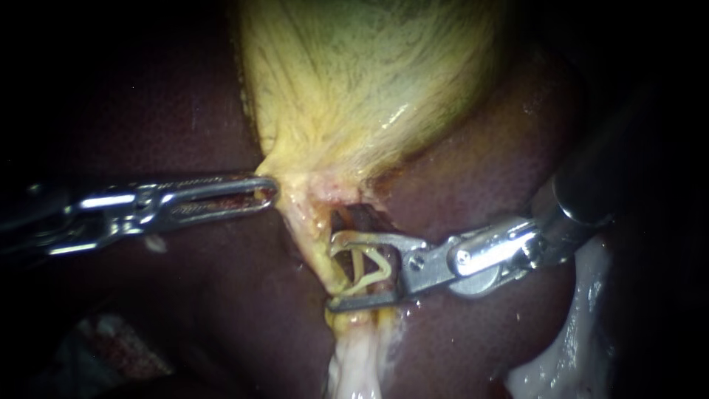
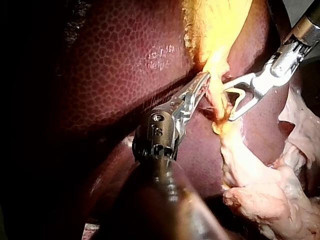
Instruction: Clipping first clip left tube
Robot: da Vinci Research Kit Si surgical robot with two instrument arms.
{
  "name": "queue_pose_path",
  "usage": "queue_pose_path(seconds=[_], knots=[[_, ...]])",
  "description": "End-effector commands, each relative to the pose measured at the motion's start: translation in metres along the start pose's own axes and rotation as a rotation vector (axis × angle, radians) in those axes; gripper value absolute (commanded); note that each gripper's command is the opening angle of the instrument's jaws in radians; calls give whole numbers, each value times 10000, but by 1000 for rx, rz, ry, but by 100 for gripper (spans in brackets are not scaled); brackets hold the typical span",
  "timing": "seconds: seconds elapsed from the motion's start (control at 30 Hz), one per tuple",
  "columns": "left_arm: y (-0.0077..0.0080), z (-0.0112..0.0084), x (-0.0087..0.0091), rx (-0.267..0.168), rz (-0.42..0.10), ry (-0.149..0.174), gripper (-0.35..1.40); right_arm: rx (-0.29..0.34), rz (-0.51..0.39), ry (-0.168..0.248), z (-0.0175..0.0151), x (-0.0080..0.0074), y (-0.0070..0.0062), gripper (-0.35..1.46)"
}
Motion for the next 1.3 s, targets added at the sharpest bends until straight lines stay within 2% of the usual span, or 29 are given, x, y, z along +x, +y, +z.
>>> queue_pose_path(seconds=[0.03, 0.23, 0.4, 0.67, 0.97, 1.07, 1.17, 1.3], knots=[[-2, 0, -1, 2, -2, -3, -35, 1, -1, -3, 2, 0, -1, 58], [-9, 4, -7, 3, -7, -11, -35, -2, -4, -7, 12, -1, -3, 59], [-11, 17, -13, 2, -4, -18, -35, -3, -9, -9, 23, 0, -8, 59], [-11, 29, -16, 2, -6, -18, -35, 83, -30, 9, 41, -5, -24, 58], [-12, 37, -18, 5, -7, -17, -35, 134, -42, 18, 50, -8, -28, 53], [-12, 38, -18, 5, -7, -17, -35, 137, -42, 6, 49, -9, -28, 46], [-12, 39, -18, 4, -7, -18, -35, 140, -43, -29, 47, -12, -26, 34], [-13, 40, -18, 7, -7, -17, -35, 131, -43, -69, 39, -17, -22, -5]])
